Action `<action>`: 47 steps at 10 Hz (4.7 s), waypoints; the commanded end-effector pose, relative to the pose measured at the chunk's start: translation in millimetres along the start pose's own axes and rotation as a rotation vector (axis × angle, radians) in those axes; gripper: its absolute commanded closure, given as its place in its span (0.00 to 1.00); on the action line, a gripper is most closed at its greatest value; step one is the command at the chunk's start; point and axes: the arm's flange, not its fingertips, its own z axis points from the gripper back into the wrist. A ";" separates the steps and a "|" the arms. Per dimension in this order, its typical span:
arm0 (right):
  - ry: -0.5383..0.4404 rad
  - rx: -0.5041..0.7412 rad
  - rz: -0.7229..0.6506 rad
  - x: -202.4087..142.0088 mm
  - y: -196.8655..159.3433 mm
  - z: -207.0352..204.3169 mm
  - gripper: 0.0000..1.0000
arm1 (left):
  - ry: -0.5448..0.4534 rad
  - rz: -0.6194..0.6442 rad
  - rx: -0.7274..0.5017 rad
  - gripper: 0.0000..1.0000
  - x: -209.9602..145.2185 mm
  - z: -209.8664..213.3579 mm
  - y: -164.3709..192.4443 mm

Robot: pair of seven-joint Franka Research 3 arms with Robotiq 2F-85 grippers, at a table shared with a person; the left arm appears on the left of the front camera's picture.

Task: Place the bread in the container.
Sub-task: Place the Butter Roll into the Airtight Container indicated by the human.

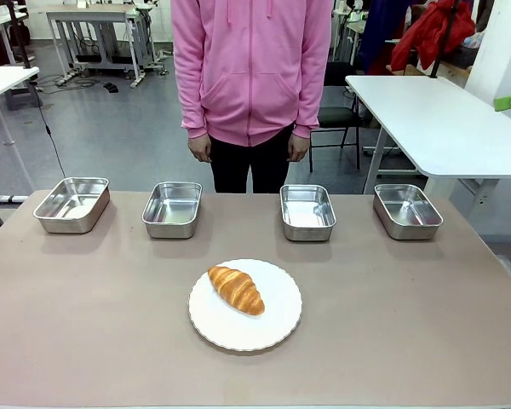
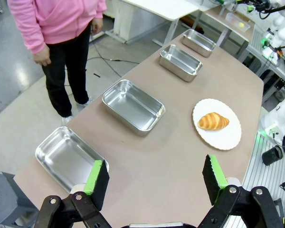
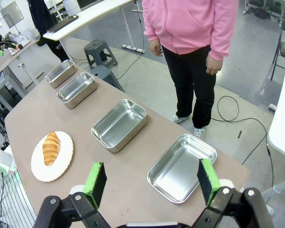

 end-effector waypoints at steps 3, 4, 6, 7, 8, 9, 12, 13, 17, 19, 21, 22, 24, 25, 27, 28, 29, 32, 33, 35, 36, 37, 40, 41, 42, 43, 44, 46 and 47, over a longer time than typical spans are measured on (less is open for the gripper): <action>-0.010 0.006 0.002 0.3 1.5 -0.5 0.00 | -0.002 -0.005 0.000 0.00 0.5 0.5 -1.0; -0.010 0.006 0.002 0.3 1.5 -0.5 0.00 | -0.002 -0.005 0.000 0.00 0.5 0.5 -1.0; -0.010 0.006 0.002 0.3 1.5 -0.5 0.00 | -0.002 -0.005 0.000 0.00 0.5 0.5 -1.0; -0.010 0.006 0.002 0.3 1.5 -0.5 0.00 | -0.002 -0.005 0.000 0.00 0.5 0.5 -1.0; -0.010 0.006 0.002 0.3 1.5 -0.5 0.00 | -0.002 -0.005 0.000 0.00 0.5 0.5 -1.0; -0.010 0.006 0.002 0.3 1.5 -0.5 0.00 | -0.002 -0.005 0.000 0.00 0.5 0.5 -1.0; -0.010 0.006 0.002 0.3 1.5 -0.5 0.00 | -0.002 -0.005 0.000 0.00 0.5 0.5 -1.0; -0.010 0.006 0.002 0.3 1.5 -0.5 0.00 | -0.002 -0.005 0.000 0.00 0.5 0.5 -1.0; -0.010 0.006 0.002 0.3 1.5 -0.5 0.00 | -0.002 -0.005 0.000 0.00 0.5 0.5 -1.0; -0.010 0.006 0.002 0.3 1.5 -0.5 0.00 | -0.002 -0.005 0.000 0.00 0.5 0.5 -1.0; -0.010 0.006 0.002 0.3 1.5 -0.5 0.00 | -0.002 -0.005 0.000 0.00 0.5 0.5 -1.0; -0.010 0.006 0.002 0.3 1.5 -0.5 0.00 | -0.002 -0.005 0.000 0.00 0.5 0.5 -1.0; -0.010 0.006 0.002 0.3 1.5 -0.5 0.00 | -0.002 -0.005 0.000 0.00 0.5 0.5 -1.0; -0.010 0.006 0.002 0.3 1.5 -0.5 0.00 | -0.002 -0.005 0.000 0.00 0.5 0.5 -1.0; -0.010 0.006 0.002 0.3 1.5 -0.5 0.00 | -0.002 -0.005 0.000 0.00 0.5 0.5 -1.0; -0.010 0.006 0.002 0.3 1.5 -0.5 0.00 | -0.002 -0.005 0.000 0.00 0.5 0.5 -1.0; -0.010 0.006 0.002 0.3 1.5 -0.5 0.00 | -0.002 -0.005 0.000 0.00 0.5 0.5 -1.0; -0.010 0.006 0.002 0.3 1.5 -0.5 0.00 | -0.002 -0.005 0.000 0.00 0.5 0.5 -1.0; -0.010 0.006 0.002 0.3 1.5 -0.5 0.00 | -0.002 -0.005 0.000 0.00 0.5 0.5 -1.0; -0.010 0.006 0.002 0.3 1.5 -0.5 0.00 | -0.002 -0.005 0.000 0.00 0.5 0.5 -1.0; -0.010 0.006 0.002 0.3 1.5 -0.5 0.00 | -0.002 -0.005 0.000 0.00 0.5 0.5 -1.0; -0.010 0.006 0.002 0.3 1.5 -0.5 0.00 | -0.002 -0.005 0.000 0.00 0.5 0.5 -1.0; -0.010 0.006 0.002 0.3 1.5 -0.5 0.00 | -0.002 -0.005 0.000 0.00 0.5 0.5 -1.0; -0.010 0.006 0.002 0.3 1.5 -0.5 0.00 | -0.002 -0.005 0.000 0.00 0.5 0.5 -1.0; -0.010 0.006 0.002 0.3 1.5 -0.5 0.00 | -0.002 -0.005 0.000 0.00 0.5 0.5 -1.0; -0.010 0.006 0.002 0.3 1.5 -0.5 0.00 | -0.002 -0.005 0.000 0.00 0.5 0.5 -1.0; -0.010 0.006 0.002 0.3 1.5 -0.5 0.00 | -0.002 -0.005 0.000 0.00 0.5 0.5 -1.0; -0.010 0.006 0.002 0.3 1.5 -0.5 0.00 | -0.002 -0.005 0.000 0.00 0.5 0.5 -1.0; -0.010 0.006 0.002 0.3 1.5 -0.5 0.00 | -0.002 -0.005 0.000 0.00 0.5 0.5 -1.0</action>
